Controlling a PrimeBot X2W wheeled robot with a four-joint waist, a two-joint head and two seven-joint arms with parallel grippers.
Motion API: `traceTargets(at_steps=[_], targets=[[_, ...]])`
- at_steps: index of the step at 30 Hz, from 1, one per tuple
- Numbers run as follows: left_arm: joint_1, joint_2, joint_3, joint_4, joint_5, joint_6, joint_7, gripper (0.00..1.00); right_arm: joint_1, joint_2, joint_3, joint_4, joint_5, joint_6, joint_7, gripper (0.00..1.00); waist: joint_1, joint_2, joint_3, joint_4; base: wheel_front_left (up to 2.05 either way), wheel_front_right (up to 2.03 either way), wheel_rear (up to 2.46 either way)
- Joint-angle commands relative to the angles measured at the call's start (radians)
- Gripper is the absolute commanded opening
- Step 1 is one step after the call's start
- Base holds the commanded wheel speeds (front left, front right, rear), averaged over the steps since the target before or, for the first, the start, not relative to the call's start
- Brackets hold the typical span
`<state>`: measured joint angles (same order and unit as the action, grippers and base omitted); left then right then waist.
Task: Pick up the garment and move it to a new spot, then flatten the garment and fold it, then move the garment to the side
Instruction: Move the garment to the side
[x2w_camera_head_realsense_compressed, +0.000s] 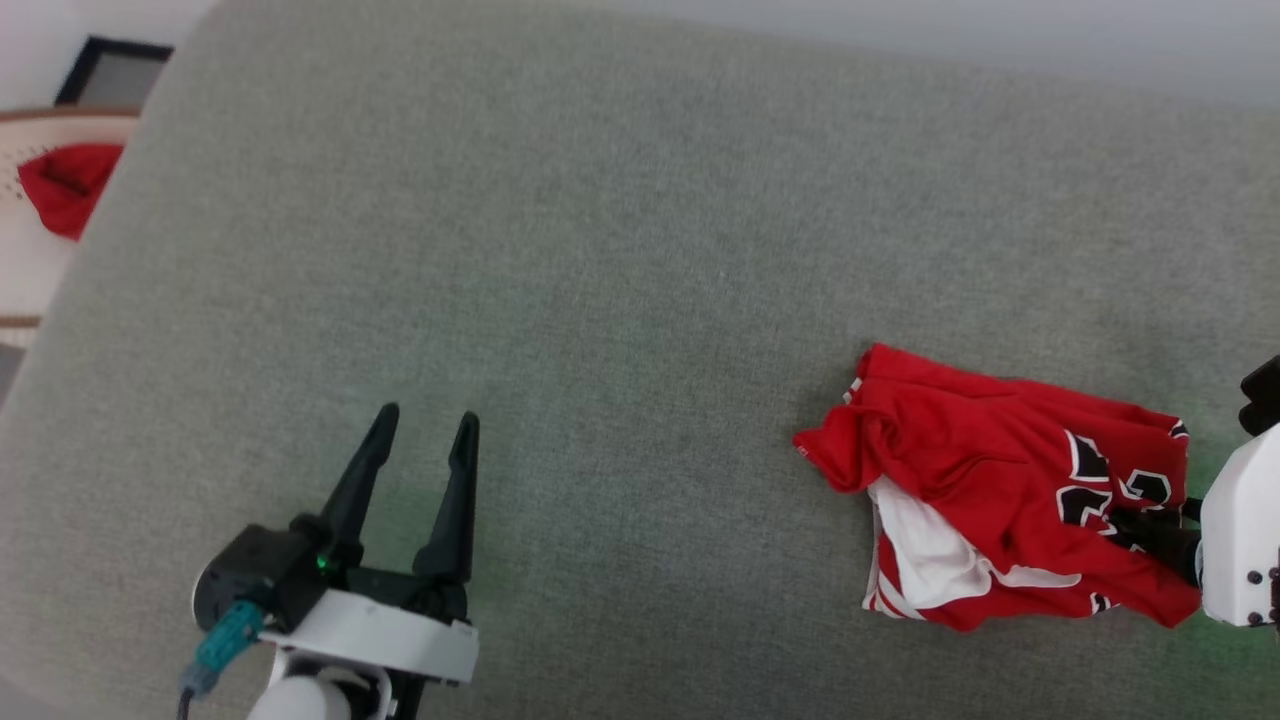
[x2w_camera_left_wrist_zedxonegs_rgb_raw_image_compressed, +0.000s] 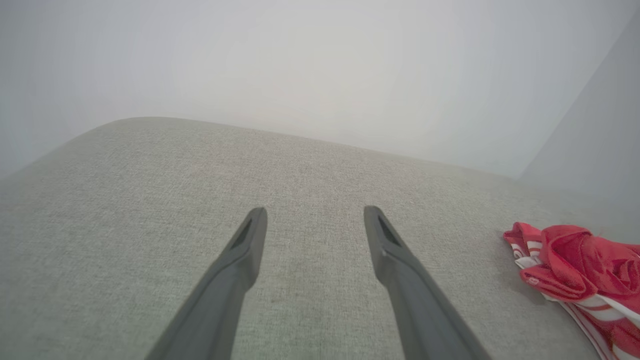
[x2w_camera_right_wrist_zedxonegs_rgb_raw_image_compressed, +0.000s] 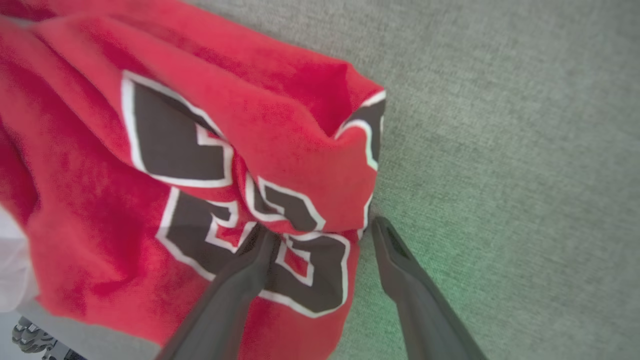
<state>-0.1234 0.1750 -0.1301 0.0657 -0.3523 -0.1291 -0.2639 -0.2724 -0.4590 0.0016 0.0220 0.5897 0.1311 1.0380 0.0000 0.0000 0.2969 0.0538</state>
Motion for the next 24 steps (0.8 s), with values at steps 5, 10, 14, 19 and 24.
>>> traceTargets(at_steps=[5, 10, 14, 19, 24], targets=[[-0.066, 0.013, -0.030, 0.013, -0.006, -0.002, 0.001, 1.00, 0.037, 0.051, -0.021, 0.009, -0.041, -0.001, 0.028, 1.00, 0.0000, 0.0000, 0.089, 0.013, 0.00, 0.00, 0.00], [-0.100, 0.022, -0.054, 0.034, -0.010, -0.002, 0.001, 1.00, 0.034, 0.088, -0.024, 0.030, -0.049, -0.002, -0.025, 0.00, 0.0000, 0.0000, 0.106, 0.014, 0.00, 0.00, 0.00], [-0.116, 0.033, -0.065, 0.047, -0.008, -0.002, 0.001, 1.00, 0.014, 0.101, -0.054, 0.037, -0.041, -0.002, -0.110, 0.00, 0.0000, 0.0000, 0.100, -0.005, 0.00, 0.00, 0.00], [-0.129, 0.060, -0.085, 0.045, -0.008, -0.002, 0.001, 1.00, -0.007, 0.110, -0.093, 0.030, -0.009, -0.003, -0.216, 0.00, 0.0000, 0.0000, 0.082, -0.058, 0.00, 0.00, 0.00], [-0.153, 0.087, -0.103, 0.030, -0.018, -0.002, 0.001, 1.00, -0.016, 0.106, -0.143, 0.026, 0.015, -0.002, -0.300, 0.00, 0.0000, 0.0000, 0.077, -0.120, 0.00, 0.00, 0.00]])
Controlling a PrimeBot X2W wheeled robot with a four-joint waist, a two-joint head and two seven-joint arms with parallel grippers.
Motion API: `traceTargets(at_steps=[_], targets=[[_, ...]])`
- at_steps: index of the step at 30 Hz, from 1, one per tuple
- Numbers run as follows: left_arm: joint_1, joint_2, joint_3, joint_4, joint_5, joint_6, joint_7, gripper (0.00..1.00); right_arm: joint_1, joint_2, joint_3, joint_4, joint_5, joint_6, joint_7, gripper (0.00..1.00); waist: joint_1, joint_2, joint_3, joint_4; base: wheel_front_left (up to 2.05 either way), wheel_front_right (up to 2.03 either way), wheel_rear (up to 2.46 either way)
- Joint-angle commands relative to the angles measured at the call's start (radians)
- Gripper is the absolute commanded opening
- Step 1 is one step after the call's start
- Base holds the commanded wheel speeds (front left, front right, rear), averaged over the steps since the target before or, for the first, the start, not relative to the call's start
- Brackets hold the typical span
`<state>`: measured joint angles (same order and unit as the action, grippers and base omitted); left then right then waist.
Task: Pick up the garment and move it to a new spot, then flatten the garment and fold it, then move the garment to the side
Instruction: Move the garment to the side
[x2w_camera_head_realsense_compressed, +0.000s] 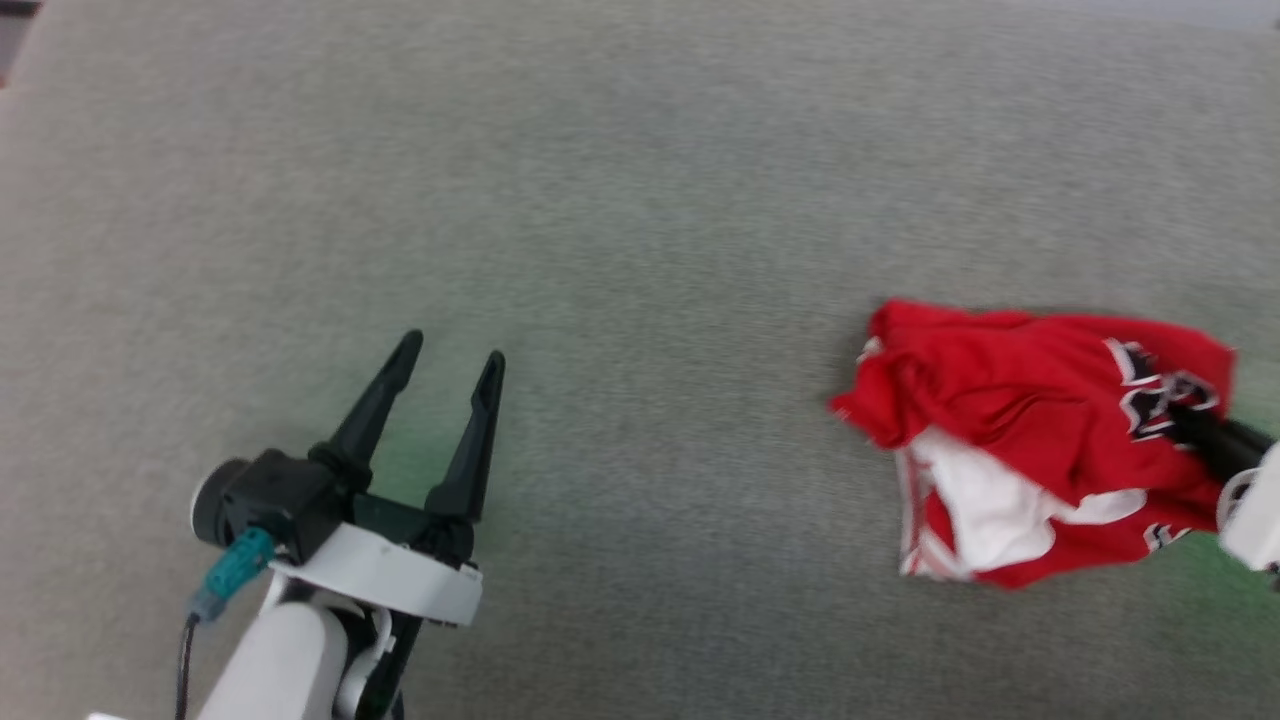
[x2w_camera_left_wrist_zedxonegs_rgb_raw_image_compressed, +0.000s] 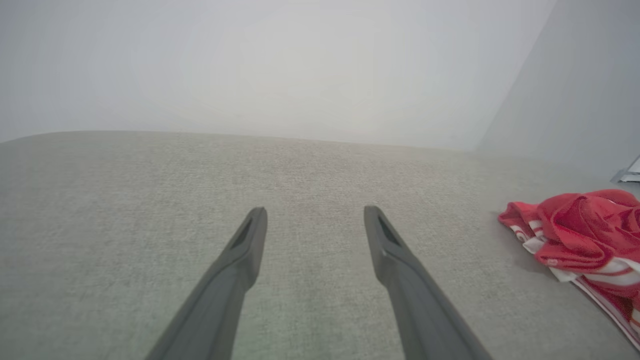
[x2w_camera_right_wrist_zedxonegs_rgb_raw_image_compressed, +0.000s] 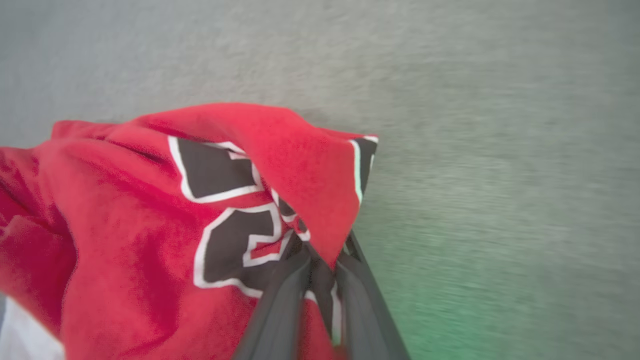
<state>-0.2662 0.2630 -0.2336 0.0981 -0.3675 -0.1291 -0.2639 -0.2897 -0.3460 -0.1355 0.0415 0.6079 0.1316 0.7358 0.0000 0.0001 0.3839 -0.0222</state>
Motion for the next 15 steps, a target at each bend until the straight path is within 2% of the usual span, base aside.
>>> traceTargets(at_steps=[1, 9, 15], targets=[[-0.017, 0.010, -0.002, -0.006, -0.001, -0.002, 0.001, 1.00, -0.003, -0.006, -0.019, 0.007, 0.003, -0.002, -0.018, 0.00, 0.0000, -0.0001, -0.009, -0.061, 0.00, 0.00, 0.00], [-0.134, 0.095, -0.065, -0.020, 0.015, -0.002, 0.001, 1.00, -0.027, -0.035, -0.141, 0.075, 0.020, -0.002, -0.148, 0.00, 0.0000, -0.0001, 0.027, -0.182, 0.00, 0.00, 0.00], [-0.261, 0.164, -0.153, -0.001, 0.007, -0.002, 0.001, 1.00, -0.079, -0.051, -0.174, 0.185, -0.001, -0.002, -0.256, 0.00, 0.0000, -0.0001, 0.066, -0.275, 0.00, 0.00, 0.00]])
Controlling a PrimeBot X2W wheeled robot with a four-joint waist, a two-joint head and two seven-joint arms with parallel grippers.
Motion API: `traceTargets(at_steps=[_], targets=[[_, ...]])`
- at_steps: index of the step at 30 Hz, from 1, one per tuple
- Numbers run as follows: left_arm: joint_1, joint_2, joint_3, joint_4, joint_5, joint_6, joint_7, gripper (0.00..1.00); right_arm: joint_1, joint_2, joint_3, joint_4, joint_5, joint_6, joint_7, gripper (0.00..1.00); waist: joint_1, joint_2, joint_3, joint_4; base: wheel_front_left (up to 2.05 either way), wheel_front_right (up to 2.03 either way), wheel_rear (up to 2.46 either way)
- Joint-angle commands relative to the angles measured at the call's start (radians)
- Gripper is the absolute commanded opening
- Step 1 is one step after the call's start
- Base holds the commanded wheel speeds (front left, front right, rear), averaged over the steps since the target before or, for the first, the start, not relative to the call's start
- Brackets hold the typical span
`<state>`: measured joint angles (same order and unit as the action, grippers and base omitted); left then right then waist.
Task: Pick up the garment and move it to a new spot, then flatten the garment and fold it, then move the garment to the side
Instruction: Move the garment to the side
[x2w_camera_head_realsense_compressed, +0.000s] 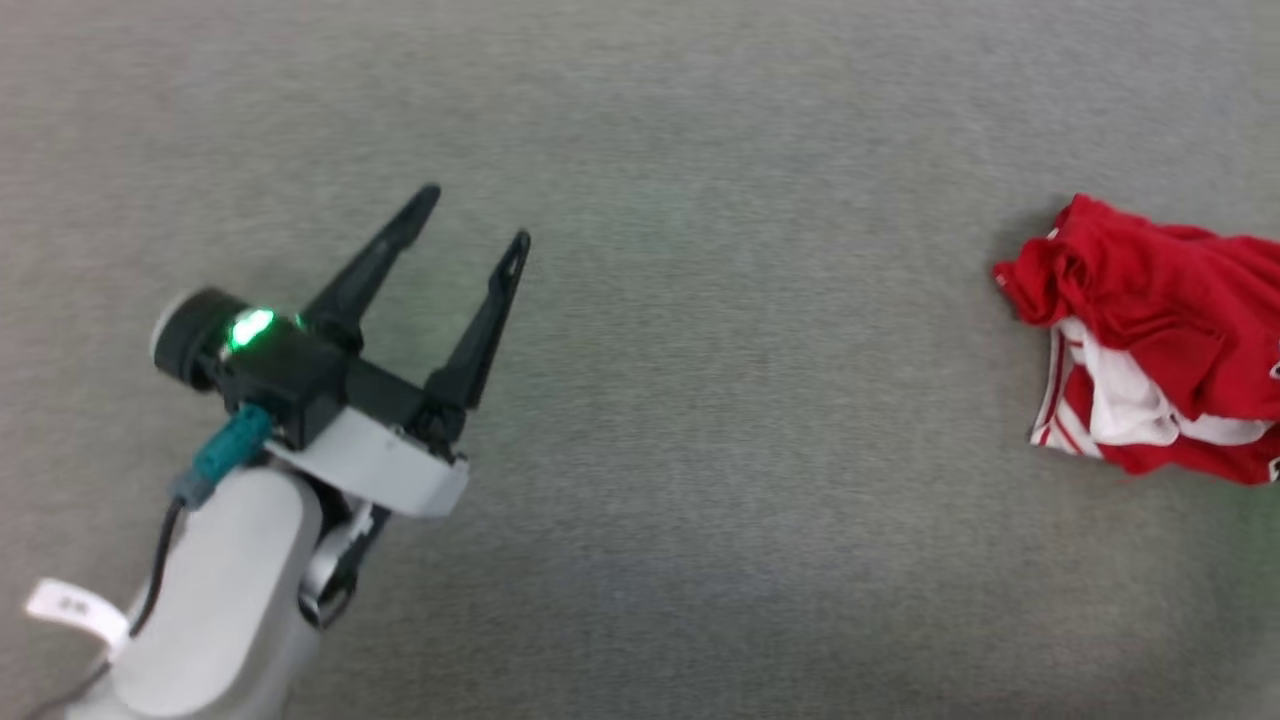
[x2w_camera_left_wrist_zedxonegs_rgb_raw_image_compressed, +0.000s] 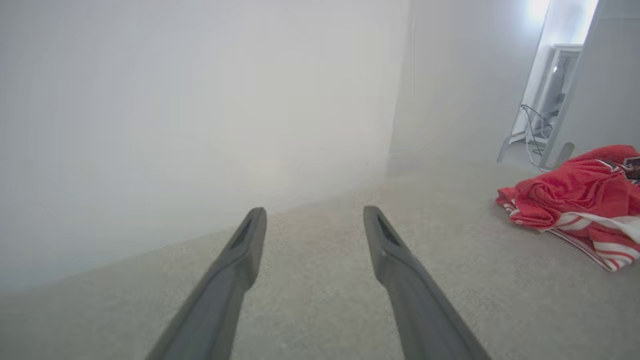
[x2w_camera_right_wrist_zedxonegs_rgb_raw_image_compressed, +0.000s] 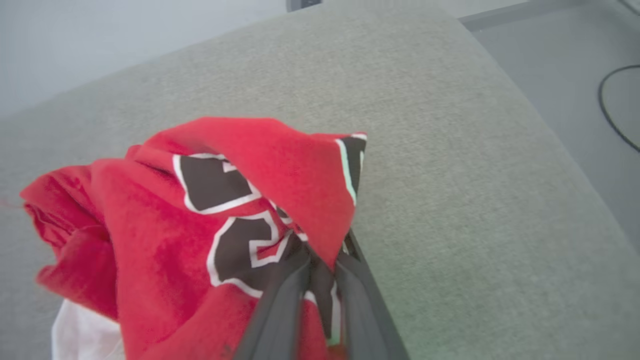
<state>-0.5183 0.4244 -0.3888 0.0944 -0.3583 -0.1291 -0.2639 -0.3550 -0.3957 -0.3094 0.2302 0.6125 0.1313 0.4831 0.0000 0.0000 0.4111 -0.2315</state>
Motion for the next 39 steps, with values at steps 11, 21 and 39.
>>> traceTargets(at_steps=[11, 21, 39], targets=[[-0.293, 0.075, -0.119, 0.024, -0.008, -0.002, 0.029, 1.00, -0.257, -0.067, 0.030, 0.284, -0.142, -0.001, -0.211, 0.00, 0.0000, 0.0000, 0.137, -0.140, 0.00, 0.00, 0.00], [-0.446, 0.094, -0.184, 0.019, -0.009, -0.002, 0.057, 1.00, -0.503, -0.127, 0.063, 0.582, -0.326, -0.001, -0.438, 0.00, 0.0000, 0.0000, 0.213, -0.139, 0.00, 0.00, 0.00], [-0.522, 0.138, -0.209, -0.016, -0.018, 0.000, 0.096, 1.00, -0.701, -0.101, -0.038, 0.938, -0.667, -0.001, -0.693, 0.00, 0.0000, 0.0000, 0.262, -0.136, 0.00, 0.00, 0.00]])
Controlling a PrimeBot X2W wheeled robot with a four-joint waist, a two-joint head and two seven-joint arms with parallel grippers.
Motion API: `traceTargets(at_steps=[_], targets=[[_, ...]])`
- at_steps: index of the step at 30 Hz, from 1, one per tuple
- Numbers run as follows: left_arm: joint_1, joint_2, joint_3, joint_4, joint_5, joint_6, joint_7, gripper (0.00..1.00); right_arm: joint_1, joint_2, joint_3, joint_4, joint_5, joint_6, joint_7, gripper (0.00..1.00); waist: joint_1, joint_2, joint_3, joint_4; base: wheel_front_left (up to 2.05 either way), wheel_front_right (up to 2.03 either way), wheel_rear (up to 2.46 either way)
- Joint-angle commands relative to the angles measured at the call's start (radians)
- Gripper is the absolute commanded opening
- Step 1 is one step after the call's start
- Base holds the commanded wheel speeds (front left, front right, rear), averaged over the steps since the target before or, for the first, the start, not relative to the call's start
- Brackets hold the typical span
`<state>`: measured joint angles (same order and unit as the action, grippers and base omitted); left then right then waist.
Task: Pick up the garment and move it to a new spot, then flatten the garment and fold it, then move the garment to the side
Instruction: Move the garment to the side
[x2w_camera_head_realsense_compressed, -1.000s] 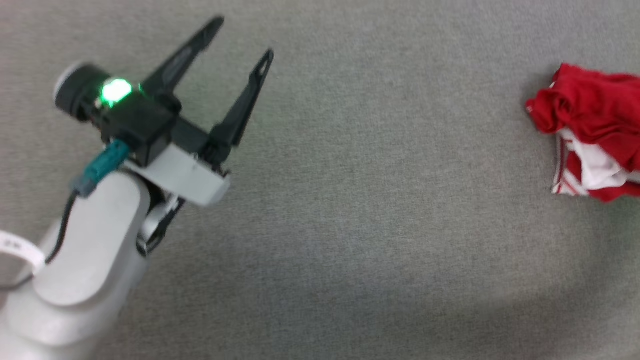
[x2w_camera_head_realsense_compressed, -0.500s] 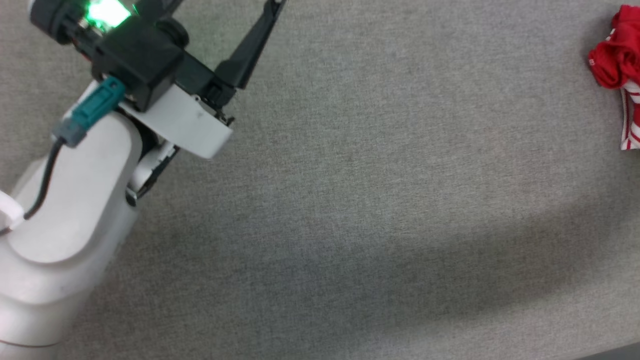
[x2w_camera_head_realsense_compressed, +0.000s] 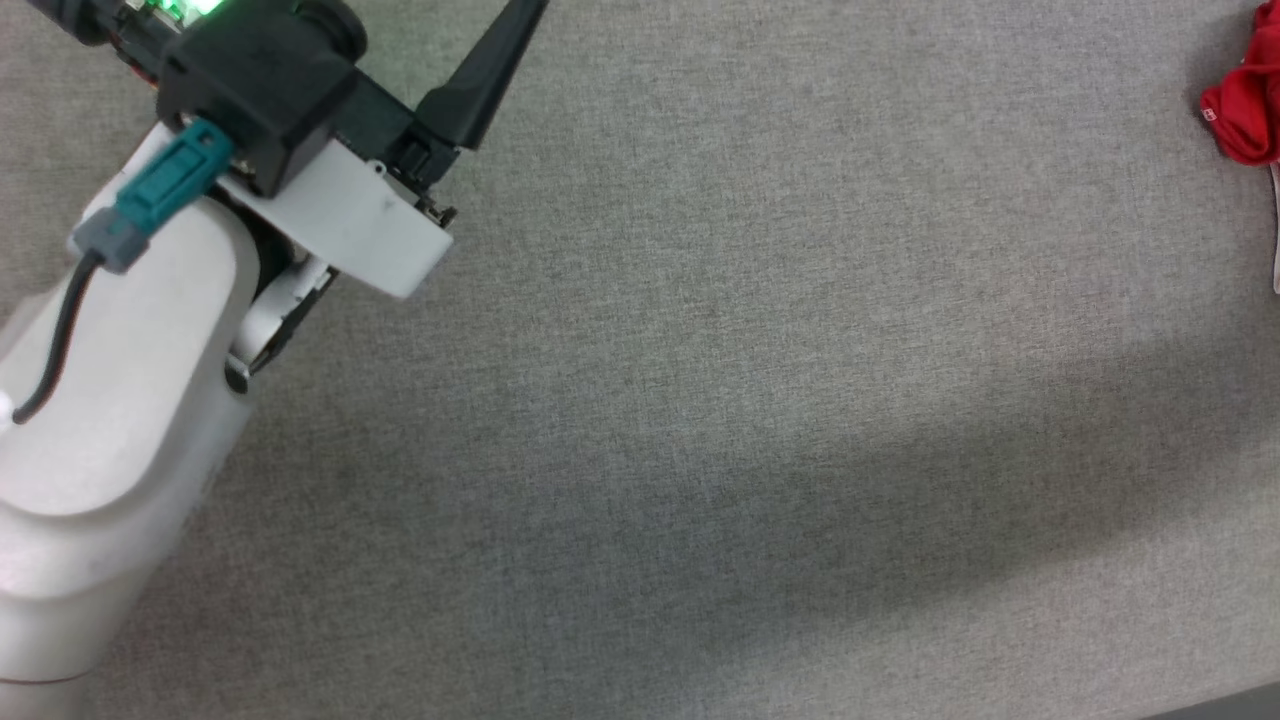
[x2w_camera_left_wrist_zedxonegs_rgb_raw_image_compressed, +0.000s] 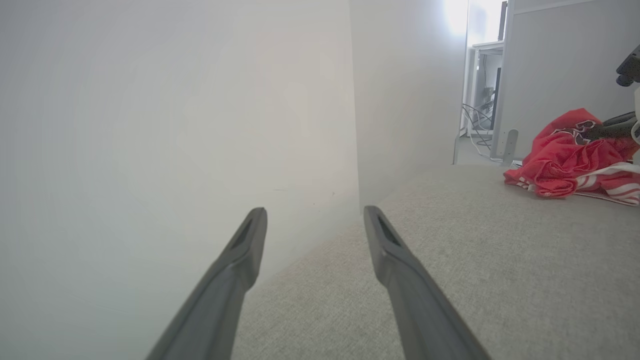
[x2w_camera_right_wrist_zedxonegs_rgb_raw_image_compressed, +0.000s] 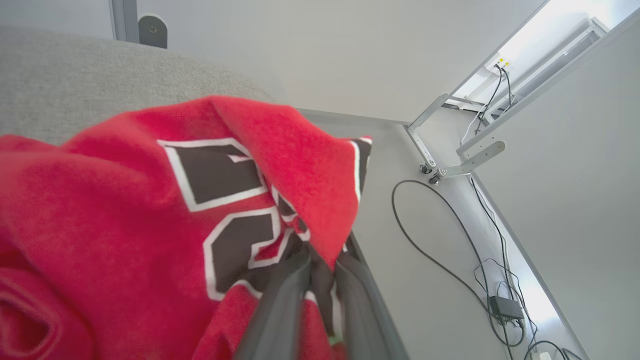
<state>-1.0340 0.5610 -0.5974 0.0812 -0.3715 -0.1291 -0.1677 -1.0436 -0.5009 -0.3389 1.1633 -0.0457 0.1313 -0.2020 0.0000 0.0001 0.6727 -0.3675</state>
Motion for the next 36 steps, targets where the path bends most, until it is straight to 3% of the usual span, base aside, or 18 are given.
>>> traceTargets(at_steps=[1, 4, 6, 8, 9, 17, 23, 30, 36], targets=[[-0.006, 0.002, 0.000, -0.005, -0.006, 0.002, 0.002, 1.00, -0.017, 0.008, -0.019, 0.012, -0.021, -0.001, -0.015, 0.00, 0.0000, -0.0001, 0.000, 0.000, 0.00, 0.00, 0.00], [-0.004, 0.005, -0.001, -0.010, -0.007, 0.007, 0.004, 1.00, -0.028, 0.016, -0.049, 0.028, -0.052, -0.001, -0.031, 0.00, 0.0000, -0.0001, -0.002, 0.000, 0.00, 0.00, 0.00], [0.002, 0.009, -0.003, -0.012, -0.009, 0.007, 0.005, 1.00, -0.033, 0.020, -0.069, 0.039, -0.072, -0.001, -0.038, 0.41, 0.0000, -0.0001, -0.005, 0.001, 0.00, 0.00, 0.00], [0.011, 0.012, -0.001, -0.011, -0.012, 0.011, 0.004, 1.00, -0.037, 0.023, -0.085, 0.049, -0.089, -0.001, -0.042, 0.89, 0.0000, -0.0001, -0.009, 0.001, 0.00, 0.00, 0.00], [0.015, 0.013, 0.000, -0.010, -0.015, 0.014, 0.001, 1.00, -0.036, 0.023, -0.092, 0.052, -0.097, -0.001, -0.044, 1.00, 0.0000, -0.0001, -0.012, 0.002, 0.00, 0.00, 0.00], [0.058, -0.002, 0.005, 0.018, -0.037, 0.034, -0.032, 1.00, -0.024, 0.006, -0.114, 0.080, -0.139, -0.001, -0.052, 1.00, 0.0000, -0.0001, -0.064, 0.027, 0.00, 0.00, 0.00], [0.120, -0.020, 0.017, 0.060, -0.064, 0.055, -0.065, 1.00, -0.025, 0.038, -0.065, 0.090, -0.116, -0.001, -0.059, 1.00, 0.0000, -0.0001, -0.134, 0.060, 0.00, 0.00, 0.00], [0.285, -0.040, 0.077, 0.115, -0.120, 0.099, -0.095, 1.00, 0.023, 0.127, 0.068, 0.072, -0.069, -0.001, -0.063, 1.00, 0.0000, -0.0001, -0.258, 0.126, 0.00, 0.00, 0.00], [0.468, -0.084, 0.169, 0.112, -0.133, 0.110, -0.097, 1.00, 0.111, 0.204, 0.233, -0.029, 0.067, -0.001, -0.063, 1.00, 0.0000, -0.0001, -0.352, 0.208, 0.00, 0.00, 0.00]])
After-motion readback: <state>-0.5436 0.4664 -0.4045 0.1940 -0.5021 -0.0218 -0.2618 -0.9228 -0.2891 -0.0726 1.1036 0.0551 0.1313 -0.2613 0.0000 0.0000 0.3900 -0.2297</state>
